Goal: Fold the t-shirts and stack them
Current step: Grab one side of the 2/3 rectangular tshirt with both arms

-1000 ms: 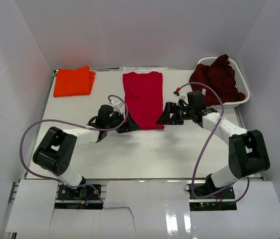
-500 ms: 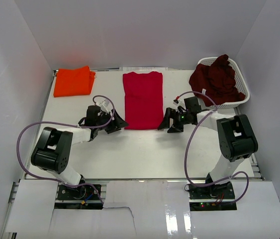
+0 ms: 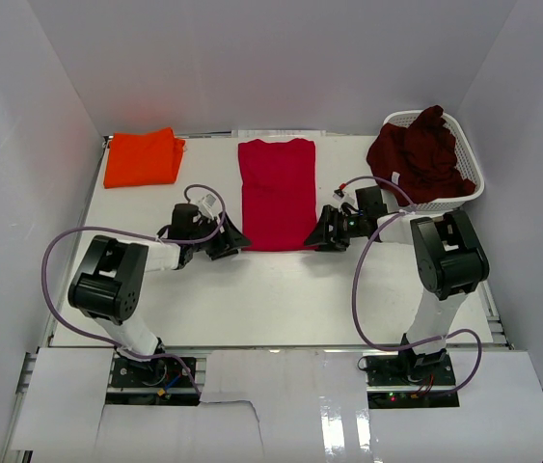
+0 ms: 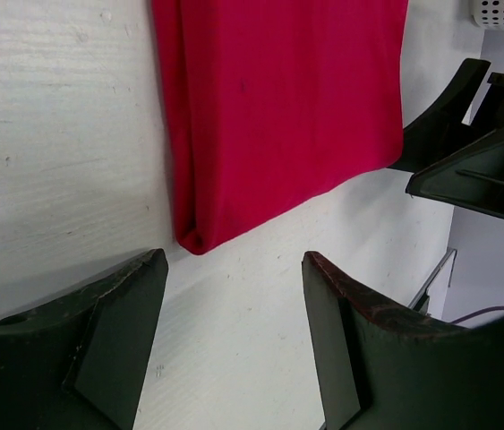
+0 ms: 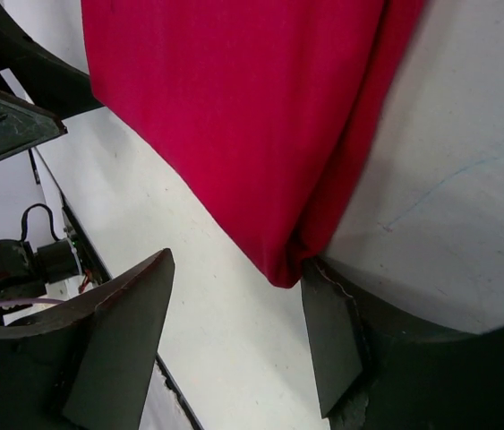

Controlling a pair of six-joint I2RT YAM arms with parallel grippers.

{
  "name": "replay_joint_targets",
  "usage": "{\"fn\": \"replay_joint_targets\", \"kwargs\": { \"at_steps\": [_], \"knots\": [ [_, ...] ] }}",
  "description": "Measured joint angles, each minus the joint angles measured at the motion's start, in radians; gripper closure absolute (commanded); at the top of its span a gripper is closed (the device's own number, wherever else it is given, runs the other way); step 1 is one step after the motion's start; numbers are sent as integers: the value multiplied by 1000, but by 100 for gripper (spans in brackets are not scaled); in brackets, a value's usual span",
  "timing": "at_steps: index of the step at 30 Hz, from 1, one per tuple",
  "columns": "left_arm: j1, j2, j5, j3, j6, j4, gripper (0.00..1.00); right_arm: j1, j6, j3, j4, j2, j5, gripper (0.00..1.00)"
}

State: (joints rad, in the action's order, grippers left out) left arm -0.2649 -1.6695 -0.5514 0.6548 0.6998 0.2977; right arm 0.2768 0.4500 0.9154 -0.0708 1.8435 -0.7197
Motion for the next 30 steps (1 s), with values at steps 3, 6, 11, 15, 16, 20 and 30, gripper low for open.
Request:
{"fn": "replay_joint_targets", "kwargs": {
  "at_steps": [3, 6, 11, 15, 16, 20, 30],
  "knots": [
    [0, -13, -2, 13, 0, 1, 27, -2, 10, 0, -16, 10, -2, 39],
    [0, -24, -3, 23, 0, 2, 27, -6, 16, 0, -27, 13, -2, 39],
    [0, -41, -3, 42, 0, 3, 27, -11, 20, -1, -42, 16, 3, 40],
    [0, -50, -3, 48, 0, 12, 28, -23, 19, -3, -45, 18, 18, 50],
    [0, -53, -3, 48, 0, 16, 28, -27, 19, -5, -46, 18, 23, 54],
    [0, -61, -3, 57, 0, 18, 28, -41, 19, -16, -53, 20, 39, 63],
    [0, -75, -6, 63, 2, 31, 28, -48, 18, -16, -62, 41, 62, 88]
  ]
}}
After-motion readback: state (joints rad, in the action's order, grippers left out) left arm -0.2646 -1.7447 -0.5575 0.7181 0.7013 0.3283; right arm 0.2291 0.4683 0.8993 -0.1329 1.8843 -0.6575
